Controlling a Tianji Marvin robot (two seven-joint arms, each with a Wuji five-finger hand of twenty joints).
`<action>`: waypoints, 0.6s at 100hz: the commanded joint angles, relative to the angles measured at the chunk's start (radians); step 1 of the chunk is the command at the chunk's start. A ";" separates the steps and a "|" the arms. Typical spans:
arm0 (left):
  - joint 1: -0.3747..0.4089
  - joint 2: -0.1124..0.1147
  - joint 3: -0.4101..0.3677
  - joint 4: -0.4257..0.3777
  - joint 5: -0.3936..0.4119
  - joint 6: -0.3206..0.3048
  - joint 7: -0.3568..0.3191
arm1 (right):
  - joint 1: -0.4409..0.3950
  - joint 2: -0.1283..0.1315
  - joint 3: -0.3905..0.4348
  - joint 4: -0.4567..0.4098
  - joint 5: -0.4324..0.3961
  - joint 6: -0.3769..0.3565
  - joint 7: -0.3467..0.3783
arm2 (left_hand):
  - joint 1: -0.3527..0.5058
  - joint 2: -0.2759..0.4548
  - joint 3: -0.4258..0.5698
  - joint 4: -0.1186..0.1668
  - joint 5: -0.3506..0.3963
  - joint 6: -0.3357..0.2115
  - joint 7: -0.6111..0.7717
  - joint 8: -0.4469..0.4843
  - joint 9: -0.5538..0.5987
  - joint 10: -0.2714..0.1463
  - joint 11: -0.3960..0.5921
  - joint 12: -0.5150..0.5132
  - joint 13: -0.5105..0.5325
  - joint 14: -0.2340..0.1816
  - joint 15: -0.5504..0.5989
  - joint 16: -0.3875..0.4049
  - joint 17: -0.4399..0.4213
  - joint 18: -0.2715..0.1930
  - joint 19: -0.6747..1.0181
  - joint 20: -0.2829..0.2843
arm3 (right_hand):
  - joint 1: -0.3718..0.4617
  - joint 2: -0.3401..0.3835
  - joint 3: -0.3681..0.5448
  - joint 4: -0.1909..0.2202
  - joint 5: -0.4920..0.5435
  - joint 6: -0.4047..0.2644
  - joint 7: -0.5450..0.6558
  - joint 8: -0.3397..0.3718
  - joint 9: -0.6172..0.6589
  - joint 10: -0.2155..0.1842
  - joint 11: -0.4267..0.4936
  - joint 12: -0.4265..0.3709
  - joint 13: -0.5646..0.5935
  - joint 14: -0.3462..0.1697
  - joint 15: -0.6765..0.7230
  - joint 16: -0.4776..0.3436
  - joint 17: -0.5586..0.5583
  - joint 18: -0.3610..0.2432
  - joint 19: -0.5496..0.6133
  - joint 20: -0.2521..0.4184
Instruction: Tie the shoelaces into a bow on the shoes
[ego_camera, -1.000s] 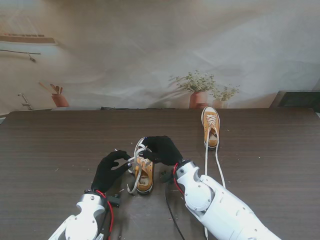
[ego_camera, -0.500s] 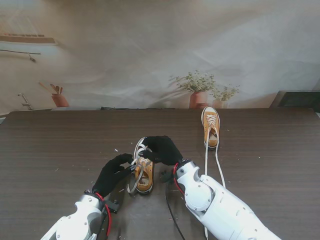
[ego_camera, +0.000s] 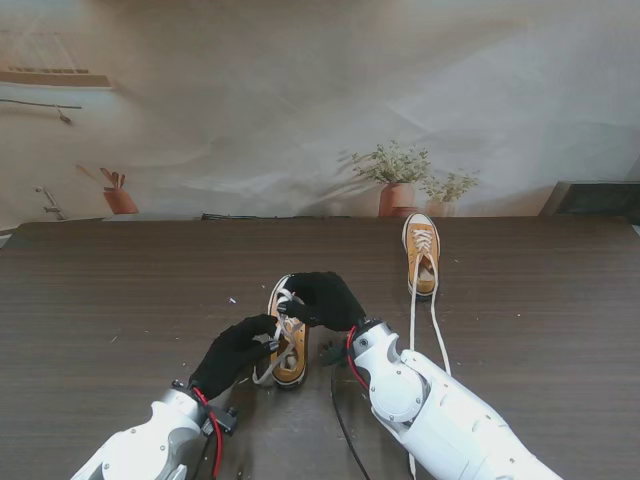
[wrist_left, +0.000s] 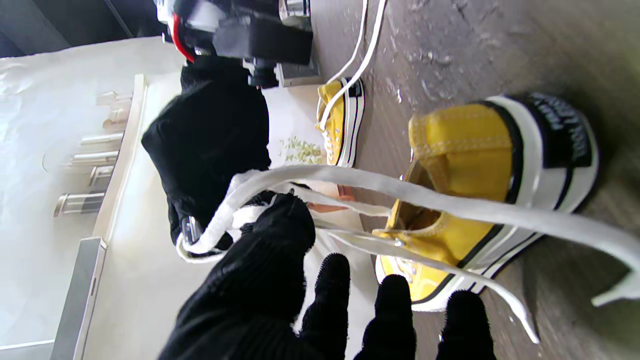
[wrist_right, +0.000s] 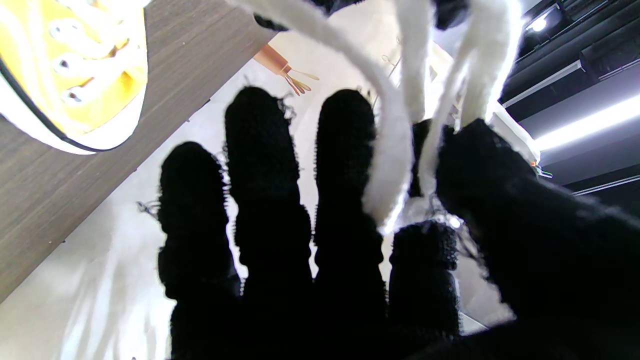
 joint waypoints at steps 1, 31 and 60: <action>0.016 0.008 -0.006 -0.017 0.000 0.008 -0.023 | -0.001 0.004 0.000 -0.004 0.000 0.001 0.013 | 0.050 0.014 0.017 -0.017 0.023 -0.022 0.016 0.018 -0.021 -0.006 -0.020 -0.021 -0.039 -0.024 -0.023 -0.013 -0.004 -0.075 -0.015 0.004 | 0.005 0.001 0.051 -0.005 -0.002 -0.066 0.015 -0.004 0.044 0.012 0.012 0.008 0.023 -0.016 -0.011 -0.015 -0.009 -0.019 -0.003 0.006; 0.066 0.026 -0.050 -0.048 -0.021 0.018 -0.099 | 0.000 0.002 -0.004 -0.004 0.000 0.002 0.012 | 0.050 0.050 0.058 -0.031 -0.040 -0.021 0.064 0.098 -0.029 0.000 -0.026 -0.014 -0.047 -0.032 -0.080 -0.030 -0.018 -0.088 -0.021 -0.002 | 0.006 0.001 0.050 -0.005 -0.001 -0.065 0.016 -0.005 0.043 0.012 0.012 0.008 0.023 -0.013 -0.013 -0.015 -0.011 -0.018 -0.005 0.006; 0.054 0.028 -0.039 -0.047 -0.104 0.030 -0.149 | 0.006 -0.002 -0.020 -0.004 -0.006 -0.002 0.007 | 0.049 0.080 -0.002 -0.018 0.040 -0.030 -0.117 -0.024 -0.042 -0.009 -0.087 -0.047 -0.032 -0.037 -0.164 -0.021 -0.039 -0.104 -0.025 -0.005 | 0.006 0.001 0.050 -0.005 -0.002 -0.068 0.015 -0.006 0.042 0.012 0.013 0.009 0.023 -0.014 -0.014 -0.016 -0.012 -0.017 -0.005 0.006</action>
